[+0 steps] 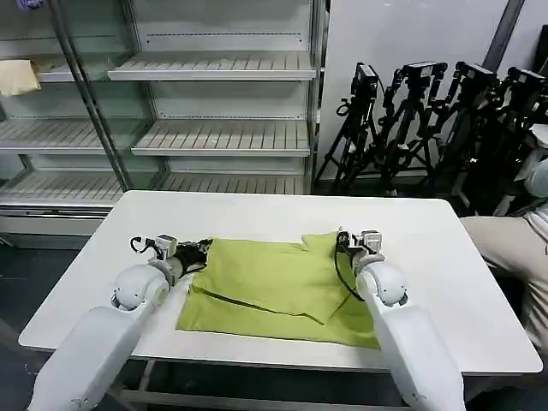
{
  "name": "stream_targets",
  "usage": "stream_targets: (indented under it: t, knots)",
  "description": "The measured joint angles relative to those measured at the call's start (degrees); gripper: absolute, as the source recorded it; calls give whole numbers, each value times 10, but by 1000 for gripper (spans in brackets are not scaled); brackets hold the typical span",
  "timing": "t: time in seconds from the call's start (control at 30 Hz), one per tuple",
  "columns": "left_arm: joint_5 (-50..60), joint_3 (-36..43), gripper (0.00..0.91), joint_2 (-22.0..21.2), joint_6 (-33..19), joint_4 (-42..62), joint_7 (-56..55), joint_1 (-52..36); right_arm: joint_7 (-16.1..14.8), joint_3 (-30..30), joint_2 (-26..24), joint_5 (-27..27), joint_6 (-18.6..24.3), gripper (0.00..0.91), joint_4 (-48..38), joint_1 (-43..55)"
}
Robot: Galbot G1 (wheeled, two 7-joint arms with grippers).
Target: Fold and organize the clothes.
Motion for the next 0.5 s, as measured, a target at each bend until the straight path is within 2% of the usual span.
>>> stream_targets:
  t: [0.5]
  knots:
    - [-25, -56, 10, 29, -14, -113, 0, 89, 18, 29, -48, 19, 1, 0, 175, -109]
